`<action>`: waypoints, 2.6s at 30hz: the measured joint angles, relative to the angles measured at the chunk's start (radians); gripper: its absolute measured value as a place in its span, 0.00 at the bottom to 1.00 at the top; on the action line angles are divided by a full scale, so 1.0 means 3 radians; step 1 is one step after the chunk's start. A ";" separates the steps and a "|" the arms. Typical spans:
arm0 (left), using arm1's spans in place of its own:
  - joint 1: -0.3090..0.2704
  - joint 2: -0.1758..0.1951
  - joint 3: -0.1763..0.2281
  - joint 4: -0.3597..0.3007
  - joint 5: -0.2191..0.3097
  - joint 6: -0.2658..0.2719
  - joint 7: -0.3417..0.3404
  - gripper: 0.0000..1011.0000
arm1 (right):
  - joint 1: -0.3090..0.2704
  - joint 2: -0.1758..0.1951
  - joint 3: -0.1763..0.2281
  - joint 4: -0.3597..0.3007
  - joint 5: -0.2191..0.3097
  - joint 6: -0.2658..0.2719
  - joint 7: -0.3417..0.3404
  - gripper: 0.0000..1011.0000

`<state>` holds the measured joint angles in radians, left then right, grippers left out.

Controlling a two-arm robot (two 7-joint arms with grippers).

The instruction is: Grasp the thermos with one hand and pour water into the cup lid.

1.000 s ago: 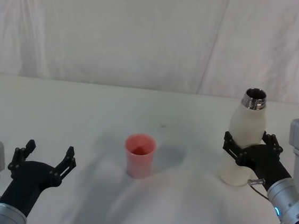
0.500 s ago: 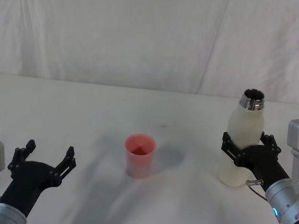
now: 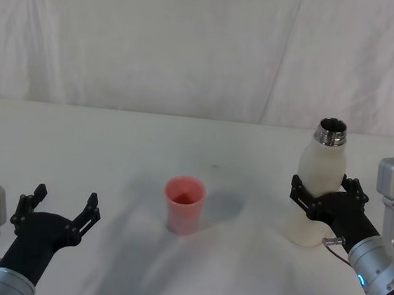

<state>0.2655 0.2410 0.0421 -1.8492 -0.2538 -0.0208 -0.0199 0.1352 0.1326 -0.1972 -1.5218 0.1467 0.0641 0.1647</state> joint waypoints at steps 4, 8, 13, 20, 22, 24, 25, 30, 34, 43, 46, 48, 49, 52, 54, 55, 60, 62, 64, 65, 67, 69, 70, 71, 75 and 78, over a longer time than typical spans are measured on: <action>0.0000 0.0000 0.0000 0.0000 0.0000 0.0000 0.0000 0.99 | 0.0000 0.0000 -0.0001 0.0000 0.0000 0.0000 0.0000 0.95; 0.0000 0.0000 0.0000 0.0000 0.0000 0.0000 0.0000 0.99 | 0.0001 0.0001 -0.0001 -0.0001 0.0000 0.0000 0.0000 0.95; 0.0000 0.0000 0.0000 0.0000 0.0000 0.0000 0.0000 0.99 | 0.0003 0.0002 -0.0001 -0.0006 0.0001 0.0000 0.0000 0.97; 0.0000 0.0000 0.0000 0.0000 0.0000 0.0000 0.0000 0.99 | 0.0003 0.0004 -0.0001 -0.0006 0.0003 0.0000 -0.0001 0.99; 0.0000 0.0000 0.0000 0.0000 0.0000 0.0000 0.0000 0.99 | 0.0002 0.0004 -0.0001 -0.0006 0.0003 0.0001 -0.0001 0.99; 0.0000 0.0000 0.0000 0.0000 0.0000 0.0000 0.0000 0.99 | 0.0002 0.0004 -0.0001 -0.0006 0.0003 0.0001 -0.0001 0.99; 0.0000 0.0000 0.0000 0.0000 0.0000 0.0000 0.0000 0.99 | 0.0002 0.0004 -0.0001 -0.0006 0.0004 0.0001 -0.0001 0.99; 0.0000 0.0000 0.0000 0.0000 0.0000 0.0000 0.0000 0.99 | 0.0002 0.0004 -0.0001 -0.0006 0.0003 0.0003 -0.0002 0.99; 0.0000 0.0000 0.0000 0.0000 0.0000 0.0000 0.0000 0.99 | 0.0002 0.0004 -0.0001 -0.0006 0.0003 0.0004 -0.0002 0.99; 0.0000 0.0000 0.0000 0.0000 0.0000 0.0000 0.0000 0.99 | 0.0002 0.0004 -0.0001 -0.0005 0.0003 0.0004 -0.0002 0.99; 0.0000 0.0000 0.0000 0.0000 0.0000 0.0000 0.0000 0.99 | 0.0002 0.0004 -0.0001 -0.0004 0.0003 0.0004 -0.0002 0.99; 0.0000 0.0000 0.0000 0.0000 0.0000 0.0000 0.0000 0.99 | -0.0002 0.0001 0.0008 -0.0004 0.0007 0.0009 -0.0004 0.99; 0.0000 0.0000 0.0000 0.0000 0.0000 0.0000 0.0000 0.99 | -0.0005 -0.0001 0.0013 -0.0005 0.0012 0.0013 -0.0005 0.99; 0.0000 0.0000 0.0000 0.0000 0.0000 0.0000 0.0000 0.99 | -0.0012 -0.0005 0.0031 -0.0014 0.0028 0.0022 -0.0008 0.99; 0.0000 0.0000 0.0000 0.0000 0.0000 0.0000 0.0000 0.99 | -0.0015 -0.0007 0.0040 -0.0017 0.0040 0.0023 -0.0008 0.99; 0.0000 0.0000 0.0000 0.0000 0.0000 0.0000 0.0000 0.99 | -0.0017 -0.0007 0.0045 -0.0017 0.0046 0.0023 -0.0008 0.99; 0.0000 0.0000 0.0000 0.0000 0.0000 0.0000 0.0000 0.99 | -0.0021 -0.0004 0.0054 -0.0023 0.0062 0.0036 -0.0004 0.99; 0.0000 0.0000 0.0000 0.0000 0.0000 0.0000 0.0000 0.99 | -0.0026 -0.0002 0.0056 -0.0032 0.0071 0.0045 0.0002 0.99; 0.0000 0.0000 0.0000 0.0000 0.0000 0.0000 0.0000 0.99 | -0.0033 0.0001 0.0057 -0.0040 0.0077 0.0050 0.0008 0.99; 0.0000 0.0000 0.0000 0.0000 0.0000 0.0000 0.0000 0.99 | -0.0037 0.0002 0.0057 -0.0044 0.0080 0.0052 0.0011 0.99; 0.0000 0.0000 0.0000 0.0000 0.0000 0.0000 0.0000 0.99 | -0.0053 0.0009 0.0057 -0.0062 0.0087 0.0060 0.0019 0.99; 0.0000 0.0000 0.0000 0.0000 0.0000 0.0000 0.0000 0.99 | -0.0075 0.0021 0.0052 -0.0082 0.0091 0.0067 0.0029 0.99; 0.0000 0.0000 0.0000 0.0000 0.0000 0.0000 0.0000 0.99 | -0.0083 0.0027 0.0050 -0.0089 0.0092 0.0069 0.0033 0.99; 0.0000 0.0000 0.0000 0.0000 0.0000 0.0000 0.0000 0.99 | -0.0088 0.0030 0.0048 -0.0094 0.0092 0.0070 0.0036 0.99; 0.0000 0.0000 0.0000 0.0000 0.0000 0.0000 0.0000 0.99 | -0.0119 0.0051 0.0043 -0.0121 0.0098 0.0073 0.0044 0.99; 0.0000 0.0000 0.0000 0.0000 0.0000 0.0000 0.0000 0.99 | -0.0130 0.0061 0.0043 -0.0133 0.0104 0.0077 0.0047 0.99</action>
<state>0.2655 0.2410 0.0421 -1.8492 -0.2538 -0.0208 -0.0199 0.0962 0.1508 -0.1842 -1.5617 0.1779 0.0872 0.1789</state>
